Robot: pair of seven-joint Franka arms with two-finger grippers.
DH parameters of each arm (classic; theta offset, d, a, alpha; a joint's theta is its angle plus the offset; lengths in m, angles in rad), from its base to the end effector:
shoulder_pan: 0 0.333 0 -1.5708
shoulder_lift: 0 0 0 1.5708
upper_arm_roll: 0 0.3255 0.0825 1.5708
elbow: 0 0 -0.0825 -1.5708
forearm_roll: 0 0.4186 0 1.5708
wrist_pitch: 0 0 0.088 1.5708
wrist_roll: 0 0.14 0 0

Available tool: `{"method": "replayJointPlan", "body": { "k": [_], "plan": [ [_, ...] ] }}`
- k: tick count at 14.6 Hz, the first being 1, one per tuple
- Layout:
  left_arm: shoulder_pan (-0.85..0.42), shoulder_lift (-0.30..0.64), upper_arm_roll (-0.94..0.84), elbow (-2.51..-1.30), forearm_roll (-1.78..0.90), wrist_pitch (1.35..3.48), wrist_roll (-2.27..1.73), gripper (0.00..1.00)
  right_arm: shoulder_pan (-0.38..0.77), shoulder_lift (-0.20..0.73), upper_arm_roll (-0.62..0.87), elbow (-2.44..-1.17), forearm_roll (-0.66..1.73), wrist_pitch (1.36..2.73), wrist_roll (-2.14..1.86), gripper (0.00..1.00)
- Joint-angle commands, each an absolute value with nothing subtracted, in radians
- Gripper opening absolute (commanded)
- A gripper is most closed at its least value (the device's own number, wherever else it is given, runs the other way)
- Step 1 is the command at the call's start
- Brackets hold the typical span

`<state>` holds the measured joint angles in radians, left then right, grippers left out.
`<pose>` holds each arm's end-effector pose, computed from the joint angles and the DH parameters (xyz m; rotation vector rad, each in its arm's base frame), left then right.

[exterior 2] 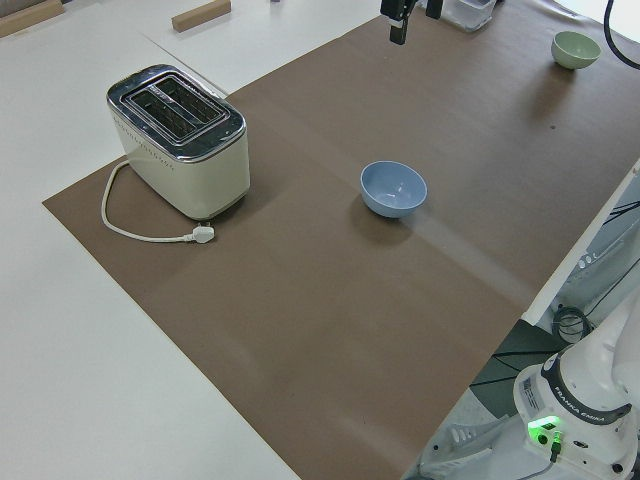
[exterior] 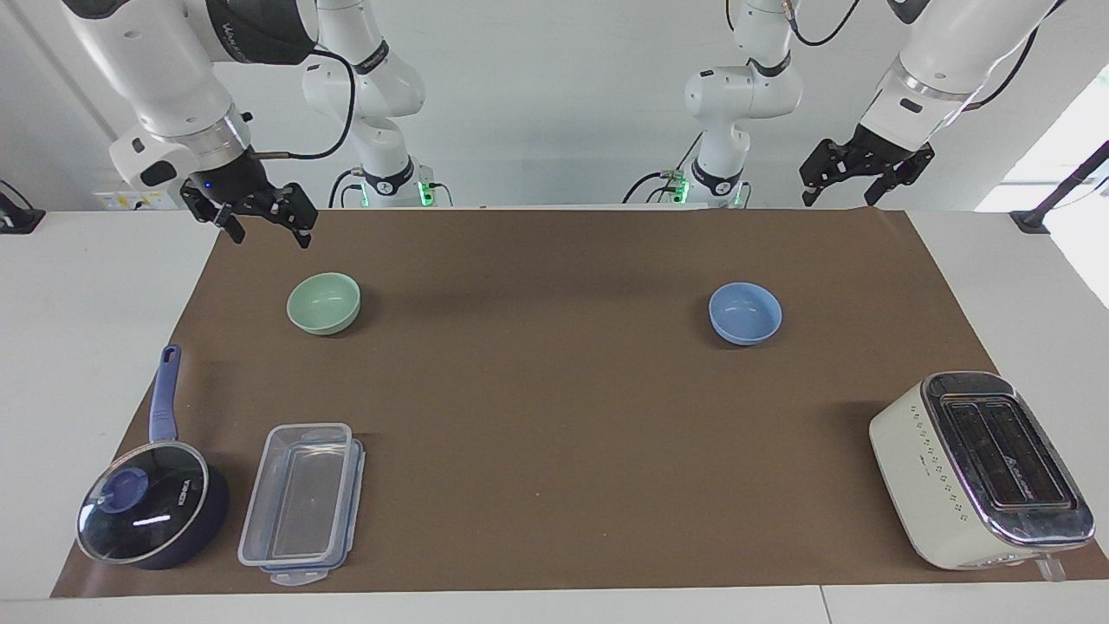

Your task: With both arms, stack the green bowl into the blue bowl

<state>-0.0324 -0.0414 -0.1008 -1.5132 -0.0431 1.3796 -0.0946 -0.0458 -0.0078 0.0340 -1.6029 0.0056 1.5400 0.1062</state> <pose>0.5462 -0.0811 0.6376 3.1095 -0.0693 -0.1497 0.5806 -0.0060 0.5868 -3.1322 0.1850 0.0868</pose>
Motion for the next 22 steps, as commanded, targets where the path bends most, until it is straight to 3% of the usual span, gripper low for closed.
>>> {"method": "replayJointPlan", "body": {
  "k": [1,16,22],
  "plan": [
    [-0.031,-0.055,-0.109,-1.523,-0.015,1.388,-0.078,1.00,-0.057,-0.021,0.037,-1.623,0.023,1.546,0.092,1.00],
    [-0.018,-0.078,-0.097,-1.572,-0.017,1.430,-0.037,1.00,-0.051,-0.061,0.040,-1.709,-0.035,1.606,0.072,1.00],
    [0.008,-0.155,-0.095,-1.859,-0.017,1.633,-0.005,1.00,-0.100,-0.156,0.035,-1.931,-0.021,1.784,0.063,1.00]
  ]
}}
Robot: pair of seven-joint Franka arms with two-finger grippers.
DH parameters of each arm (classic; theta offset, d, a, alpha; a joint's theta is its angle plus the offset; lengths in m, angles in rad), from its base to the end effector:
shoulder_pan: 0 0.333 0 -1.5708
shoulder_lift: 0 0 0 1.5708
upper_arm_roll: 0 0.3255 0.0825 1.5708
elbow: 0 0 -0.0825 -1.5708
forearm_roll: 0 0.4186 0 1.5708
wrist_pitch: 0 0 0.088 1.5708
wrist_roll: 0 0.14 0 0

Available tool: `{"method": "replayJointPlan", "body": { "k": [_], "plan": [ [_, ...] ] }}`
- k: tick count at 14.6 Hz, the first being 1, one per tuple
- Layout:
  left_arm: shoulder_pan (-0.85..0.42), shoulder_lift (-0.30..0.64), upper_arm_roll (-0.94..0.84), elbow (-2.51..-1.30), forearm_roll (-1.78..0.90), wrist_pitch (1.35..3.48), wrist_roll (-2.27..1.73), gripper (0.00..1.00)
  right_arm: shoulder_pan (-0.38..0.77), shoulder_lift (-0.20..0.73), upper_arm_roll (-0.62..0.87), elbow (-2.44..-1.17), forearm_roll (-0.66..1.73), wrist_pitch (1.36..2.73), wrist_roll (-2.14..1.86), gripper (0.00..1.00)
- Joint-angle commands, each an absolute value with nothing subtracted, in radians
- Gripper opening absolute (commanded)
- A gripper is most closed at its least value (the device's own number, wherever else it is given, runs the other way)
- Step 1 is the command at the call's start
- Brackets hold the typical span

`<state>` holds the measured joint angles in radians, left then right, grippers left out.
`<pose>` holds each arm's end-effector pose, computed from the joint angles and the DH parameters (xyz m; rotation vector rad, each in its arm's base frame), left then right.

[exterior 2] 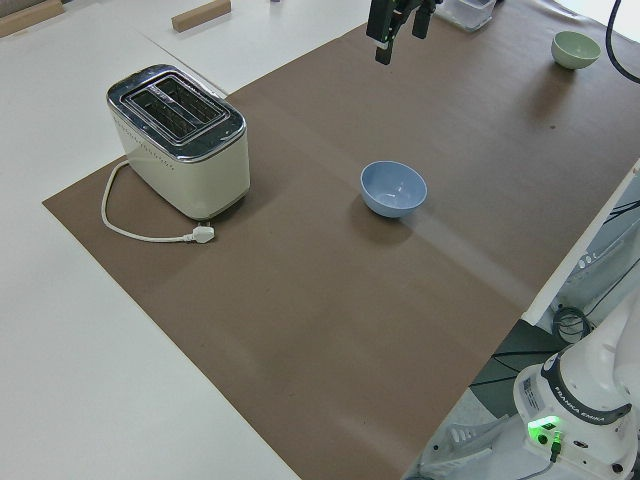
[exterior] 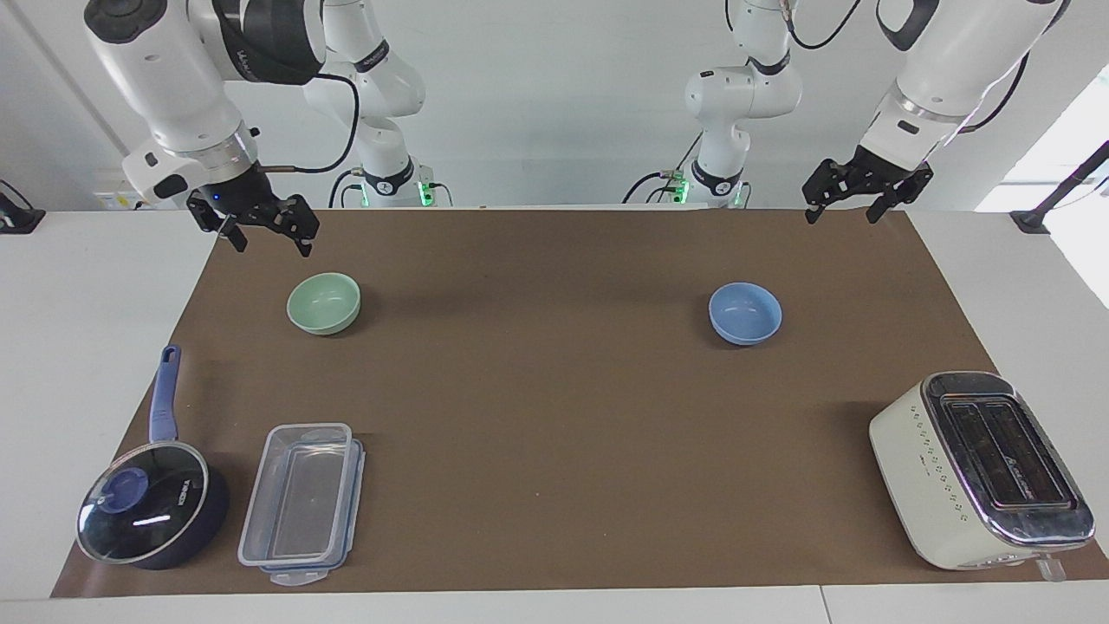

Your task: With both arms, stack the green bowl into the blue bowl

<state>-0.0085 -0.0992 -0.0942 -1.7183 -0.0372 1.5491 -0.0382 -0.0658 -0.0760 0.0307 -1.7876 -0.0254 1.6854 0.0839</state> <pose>0.5464 -0.0637 0.5812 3.1151 -0.0985 -0.1126 0.5674 -0.0228 0.5445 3.1080 -0.1803 -0.0398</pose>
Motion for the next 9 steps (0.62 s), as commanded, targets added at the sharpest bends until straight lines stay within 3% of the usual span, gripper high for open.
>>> {"method": "replayJointPlan", "body": {
  "k": [1,5,9],
  "plan": [
    [0.011,-0.156,-0.097,-1.923,-0.017,1.688,-0.002,1.00,-0.109,-0.182,0.035,-1.992,-0.021,1.839,0.061,1.00],
    [0.006,-0.140,-0.097,-2.166,-0.017,1.951,0.052,1.00,-0.144,-0.236,0.029,-2.190,-0.021,2.009,0.043,1.00],
    [0.005,-0.081,-0.097,-2.229,0.020,2.057,0.092,1.00,-0.202,-0.230,0.029,-2.314,-0.021,2.109,-0.053,1.00]
  ]
}}
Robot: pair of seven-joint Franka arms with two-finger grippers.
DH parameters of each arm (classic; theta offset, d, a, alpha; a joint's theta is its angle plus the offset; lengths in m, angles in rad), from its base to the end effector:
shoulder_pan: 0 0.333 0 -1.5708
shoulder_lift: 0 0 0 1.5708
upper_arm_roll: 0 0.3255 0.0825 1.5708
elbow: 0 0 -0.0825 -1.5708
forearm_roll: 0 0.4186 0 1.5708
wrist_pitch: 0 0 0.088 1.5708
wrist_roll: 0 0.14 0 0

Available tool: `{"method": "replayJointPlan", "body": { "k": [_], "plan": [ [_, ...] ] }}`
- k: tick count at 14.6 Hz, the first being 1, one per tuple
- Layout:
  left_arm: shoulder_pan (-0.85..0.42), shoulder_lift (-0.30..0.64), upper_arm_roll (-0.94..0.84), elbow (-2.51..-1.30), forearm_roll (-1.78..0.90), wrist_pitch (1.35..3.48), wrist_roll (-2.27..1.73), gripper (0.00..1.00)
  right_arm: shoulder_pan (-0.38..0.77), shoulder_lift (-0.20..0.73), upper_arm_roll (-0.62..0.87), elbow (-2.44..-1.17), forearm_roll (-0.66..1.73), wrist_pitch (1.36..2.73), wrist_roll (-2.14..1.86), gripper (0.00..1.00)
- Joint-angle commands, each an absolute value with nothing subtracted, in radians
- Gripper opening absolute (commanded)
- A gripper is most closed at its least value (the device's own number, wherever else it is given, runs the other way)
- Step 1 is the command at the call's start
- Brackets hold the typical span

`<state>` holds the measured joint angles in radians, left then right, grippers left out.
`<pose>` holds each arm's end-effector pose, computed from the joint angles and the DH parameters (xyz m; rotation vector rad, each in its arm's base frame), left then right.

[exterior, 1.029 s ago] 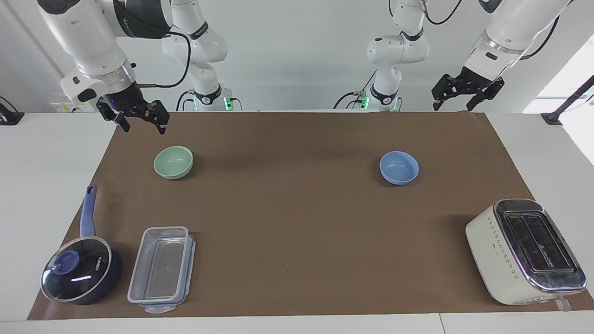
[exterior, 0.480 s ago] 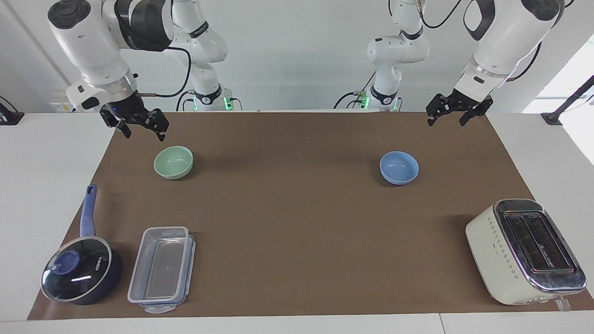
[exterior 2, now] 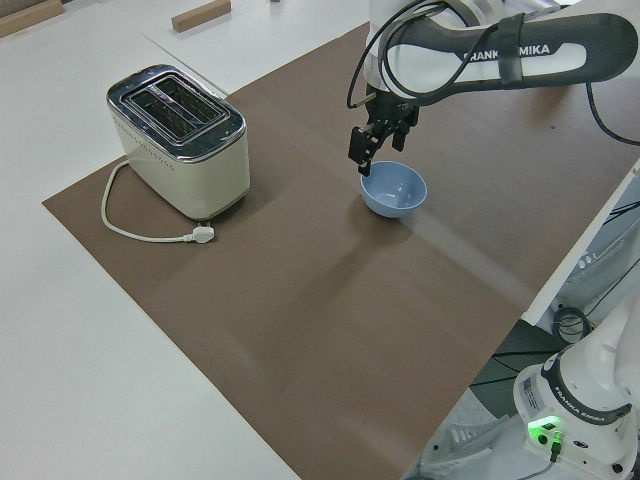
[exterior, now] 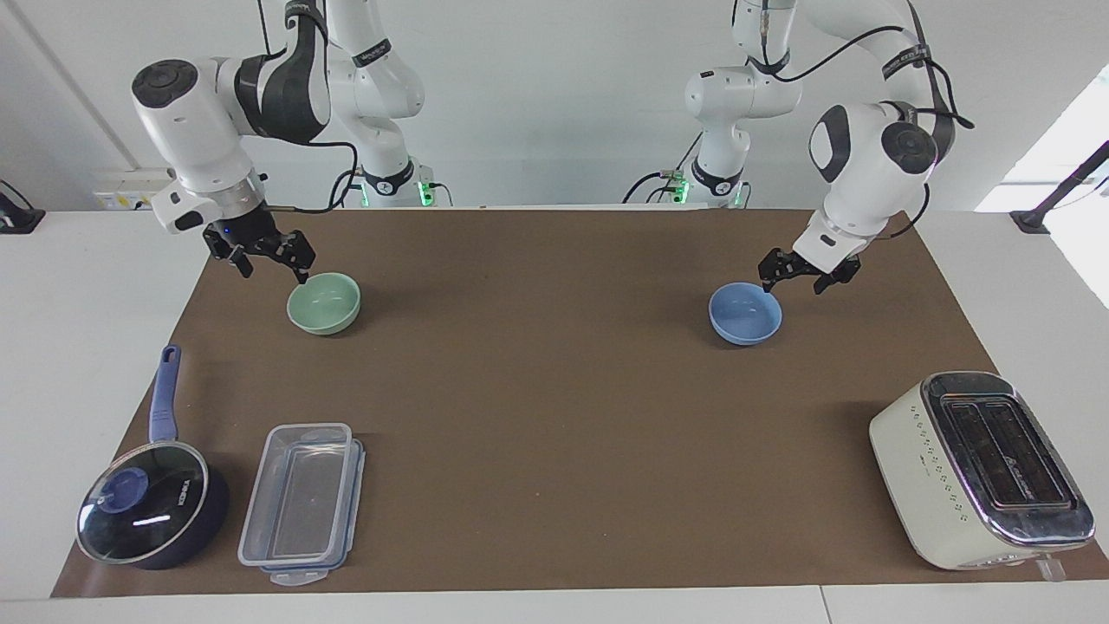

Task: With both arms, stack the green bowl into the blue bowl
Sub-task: 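Grasp both bowls, the blue with the left gripper, the green with the right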

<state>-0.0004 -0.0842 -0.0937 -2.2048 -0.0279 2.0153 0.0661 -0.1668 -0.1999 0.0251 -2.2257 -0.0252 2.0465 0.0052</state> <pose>0.5251 -0.0521 0.3672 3.1137 -0.2279 -0.1654 0.5139 -0.0753 0.4204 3.1054 -0.2116 0.0291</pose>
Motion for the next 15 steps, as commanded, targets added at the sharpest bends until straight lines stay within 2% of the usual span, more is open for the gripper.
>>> {"method": "replayJointPlan", "body": {
  "k": [1,5,9,11,12,13,15],
  "plan": [
    [0.002,-0.068,-0.097,-2.230,0.034,2.063,0.092,1.00,-0.213,-0.224,0.029,-2.336,-0.021,2.121,-0.092,1.00],
    [0.006,-0.048,-0.097,-2.333,0.034,2.218,0.092,1.00,-0.276,-0.203,0.029,-2.459,-0.021,2.256,-0.163,0.99],
    [-0.003,-0.046,-0.097,-2.347,0.034,2.214,0.097,1.00,-0.287,-0.157,0.029,-2.499,-0.021,2.316,-0.172,0.95],
    [-0.006,-0.046,-0.098,-2.365,0.034,2.221,0.120,0.99,-0.285,-0.153,0.029,-2.506,-0.020,2.318,-0.170,0.84],
    [-0.005,-0.046,-0.098,-2.368,0.034,2.221,0.129,0.93,-0.284,-0.153,0.029,-2.508,-0.021,2.318,-0.169,0.78],
    [-0.005,-0.046,-0.098,-2.373,0.034,2.221,0.143,0.79,-0.282,-0.155,0.029,-2.508,-0.021,2.318,-0.169,0.65],
    [0.006,-0.048,-0.097,-2.375,0.034,2.221,0.164,0.21,-0.276,-0.155,0.029,-2.508,-0.021,2.318,-0.160,0.16]
  ]
}}
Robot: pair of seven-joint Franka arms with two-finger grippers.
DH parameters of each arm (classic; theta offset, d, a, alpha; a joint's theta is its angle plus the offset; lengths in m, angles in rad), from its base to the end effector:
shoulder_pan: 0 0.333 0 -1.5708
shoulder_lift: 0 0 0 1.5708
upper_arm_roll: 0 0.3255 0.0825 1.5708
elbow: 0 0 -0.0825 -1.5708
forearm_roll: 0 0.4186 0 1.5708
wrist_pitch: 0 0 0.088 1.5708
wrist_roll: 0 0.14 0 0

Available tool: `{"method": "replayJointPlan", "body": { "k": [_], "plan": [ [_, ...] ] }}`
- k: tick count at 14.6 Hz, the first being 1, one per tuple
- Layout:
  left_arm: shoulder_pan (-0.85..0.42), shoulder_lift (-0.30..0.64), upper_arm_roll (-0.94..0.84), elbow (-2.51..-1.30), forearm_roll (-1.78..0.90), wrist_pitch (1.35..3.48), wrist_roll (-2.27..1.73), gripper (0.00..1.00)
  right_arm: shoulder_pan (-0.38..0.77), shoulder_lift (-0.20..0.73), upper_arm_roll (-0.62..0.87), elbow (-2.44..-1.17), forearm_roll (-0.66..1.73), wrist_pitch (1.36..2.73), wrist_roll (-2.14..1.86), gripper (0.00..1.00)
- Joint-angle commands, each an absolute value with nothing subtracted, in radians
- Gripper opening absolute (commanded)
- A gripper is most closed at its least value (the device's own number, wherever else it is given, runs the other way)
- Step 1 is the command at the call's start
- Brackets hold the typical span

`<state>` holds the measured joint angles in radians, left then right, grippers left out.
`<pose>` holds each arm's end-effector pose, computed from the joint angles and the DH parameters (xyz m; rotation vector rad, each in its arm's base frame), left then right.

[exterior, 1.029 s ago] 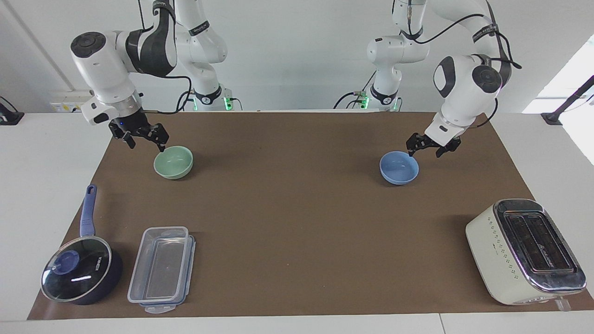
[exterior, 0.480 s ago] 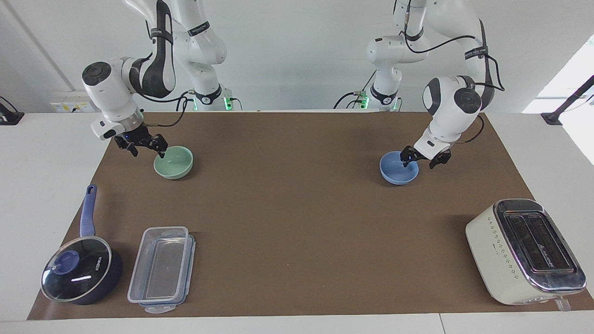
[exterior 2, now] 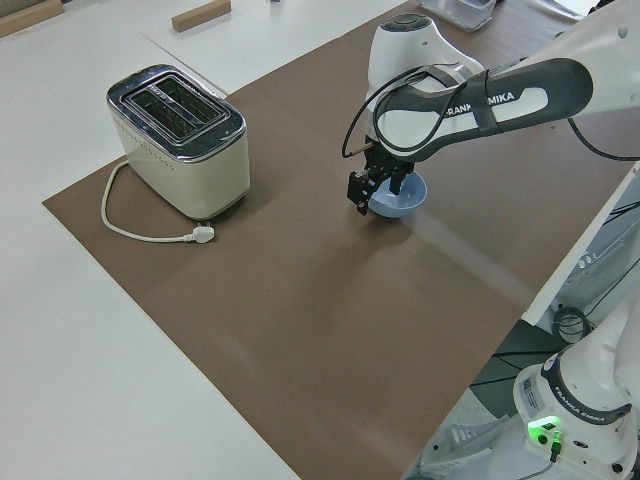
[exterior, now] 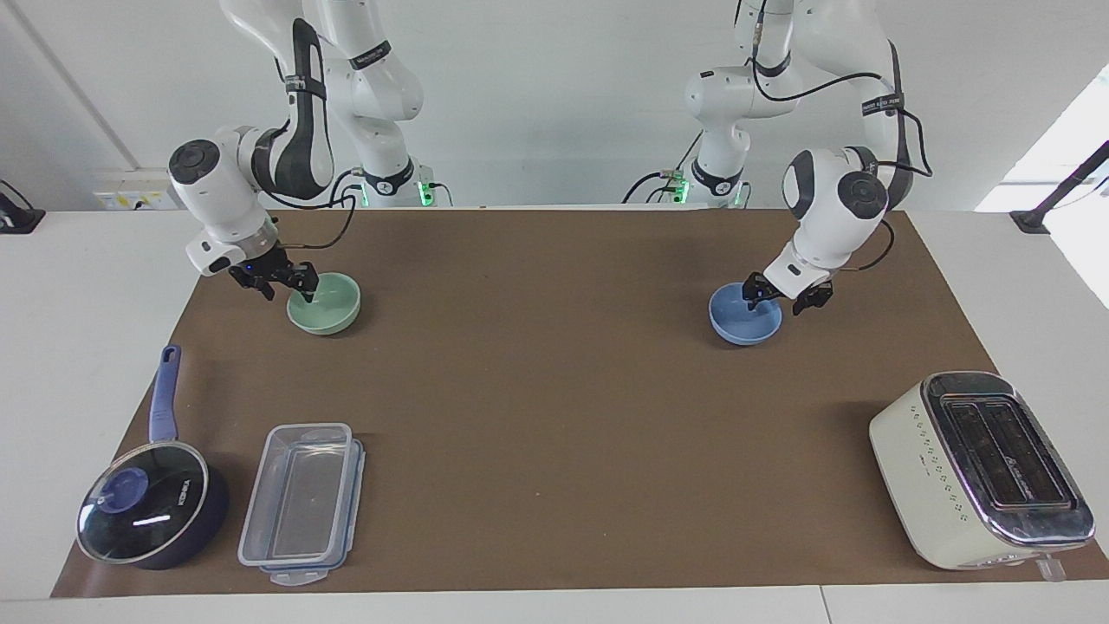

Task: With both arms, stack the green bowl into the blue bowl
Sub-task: 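Grasp both bowls, the blue with the left gripper, the green with the right, then place the blue bowl with the left gripper while the right gripper lifts green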

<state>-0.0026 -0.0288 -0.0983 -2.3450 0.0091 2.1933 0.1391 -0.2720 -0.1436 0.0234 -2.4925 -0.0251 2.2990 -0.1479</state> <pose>0.5043 -0.0503 0.2876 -3.1046 0.3831 0.1930 0.4572 -0.1175 0.2877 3.1264 -0.1311 -0.0833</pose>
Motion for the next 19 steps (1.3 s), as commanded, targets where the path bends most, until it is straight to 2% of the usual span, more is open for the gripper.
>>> {"method": "replayJointPlan", "body": {
  "k": [1,5,6,8,10,12,15,17,19],
  "plan": [
    [0.008,-0.048,-0.097,-2.373,0.034,2.220,0.164,0.00,-0.275,-0.155,0.029,-2.508,-0.020,2.318,-0.160,0.01],
    [0.003,-0.029,-0.100,-2.327,0.028,2.183,0.141,0.00,-0.273,-0.155,0.029,-2.522,-0.021,2.347,-0.161,0.00],
    [-0.005,-0.011,-0.101,-2.272,0.022,2.134,0.141,0.00,-0.272,-0.156,0.029,-2.523,-0.021,2.350,-0.161,0.00],
    [-0.023,0.038,-0.107,-2.083,-0.033,1.949,0.137,0.00,-0.273,-0.156,0.029,-2.526,-0.020,2.355,-0.161,0.00],
    [-0.110,0.096,-0.106,-1.909,-0.095,1.809,0.048,0.00,-0.273,-0.156,0.029,-2.526,-0.020,2.355,-0.163,0.00],
    [-0.252,0.104,-0.106,-1.905,-0.101,1.840,-0.137,0.00,-0.273,-0.156,0.029,-2.530,-0.021,2.355,-0.161,0.00],
    [-0.457,0.101,-0.107,-1.976,-0.121,1.975,-0.386,0.00,-0.284,-0.153,0.031,-2.516,-0.021,2.346,-0.170,0.00],
    [-0.538,0.115,-0.107,-2.009,-0.124,2.045,-0.460,0.00,-0.278,-0.161,0.031,-2.484,-0.020,2.317,-0.169,0.00],
    [-0.566,0.126,-0.107,-2.037,-0.146,2.072,-0.469,0.00,-0.270,-0.170,0.032,-2.419,-0.020,2.239,-0.163,0.00]
  ]
}}
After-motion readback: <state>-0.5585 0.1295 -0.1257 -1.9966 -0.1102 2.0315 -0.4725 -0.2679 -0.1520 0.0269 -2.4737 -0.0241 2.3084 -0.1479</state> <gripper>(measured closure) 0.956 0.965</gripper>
